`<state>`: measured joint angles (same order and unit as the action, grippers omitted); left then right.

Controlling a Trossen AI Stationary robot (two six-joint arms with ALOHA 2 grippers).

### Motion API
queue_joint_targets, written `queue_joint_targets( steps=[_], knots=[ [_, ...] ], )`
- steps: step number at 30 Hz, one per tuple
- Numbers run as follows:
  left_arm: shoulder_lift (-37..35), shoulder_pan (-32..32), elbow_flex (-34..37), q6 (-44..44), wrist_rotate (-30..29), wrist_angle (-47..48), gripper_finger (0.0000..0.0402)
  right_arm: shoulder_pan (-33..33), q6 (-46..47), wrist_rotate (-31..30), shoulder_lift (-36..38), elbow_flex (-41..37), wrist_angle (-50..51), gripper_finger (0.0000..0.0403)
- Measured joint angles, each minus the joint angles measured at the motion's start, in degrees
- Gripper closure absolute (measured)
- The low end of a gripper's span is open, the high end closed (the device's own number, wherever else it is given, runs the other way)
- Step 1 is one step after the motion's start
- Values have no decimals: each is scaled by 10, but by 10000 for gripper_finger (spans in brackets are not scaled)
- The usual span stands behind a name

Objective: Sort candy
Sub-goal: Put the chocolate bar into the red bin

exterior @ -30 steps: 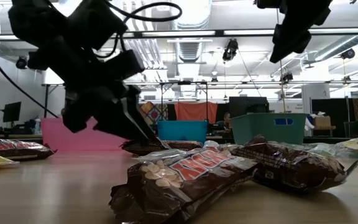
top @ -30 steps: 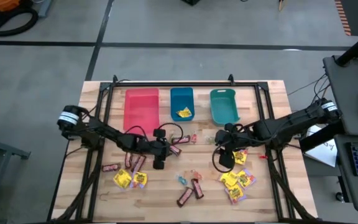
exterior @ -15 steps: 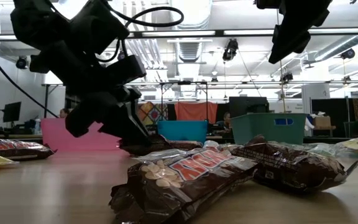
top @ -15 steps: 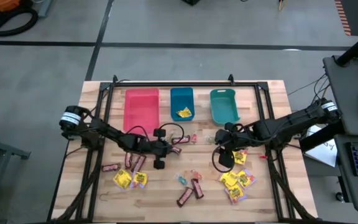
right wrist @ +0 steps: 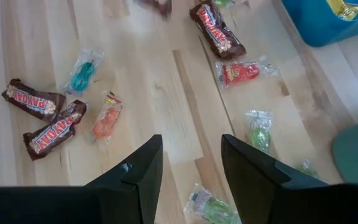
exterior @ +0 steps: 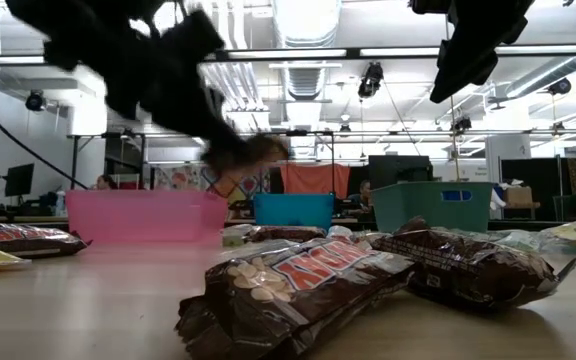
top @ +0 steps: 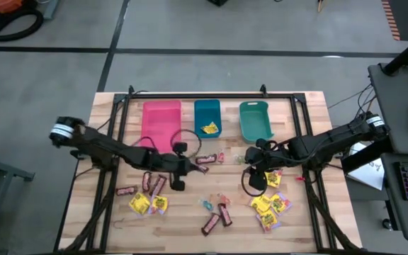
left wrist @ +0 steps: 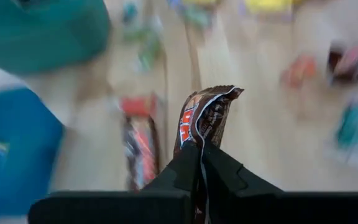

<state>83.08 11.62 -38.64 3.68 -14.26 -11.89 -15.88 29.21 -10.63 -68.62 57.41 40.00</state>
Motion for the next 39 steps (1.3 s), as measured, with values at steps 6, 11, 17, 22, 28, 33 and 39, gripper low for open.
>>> queue_joint_targets(
  steps=[6,11,17,22,28,33,39],
  knots=[
    [-151,-16,-34,3,-12,176,401,0,0,-9,0,0,-2,248],
    [-240,-68,-54,36,-76,363,402,0,-2,-31,0,0,-2,248],
    [-298,-201,-48,101,-77,450,402,0,-5,-43,0,0,-4,248],
    [-294,-340,-27,176,-25,437,401,0,-7,-50,0,0,-4,248],
    [-217,-473,-31,146,82,395,401,0,-7,-59,0,0,-4,248],
    [-139,-511,-37,133,83,384,401,0,-8,-59,0,0,-4,248],
    [-61,-512,-38,149,76,319,401,0,-9,-59,0,-2,0,248]
  ],
)
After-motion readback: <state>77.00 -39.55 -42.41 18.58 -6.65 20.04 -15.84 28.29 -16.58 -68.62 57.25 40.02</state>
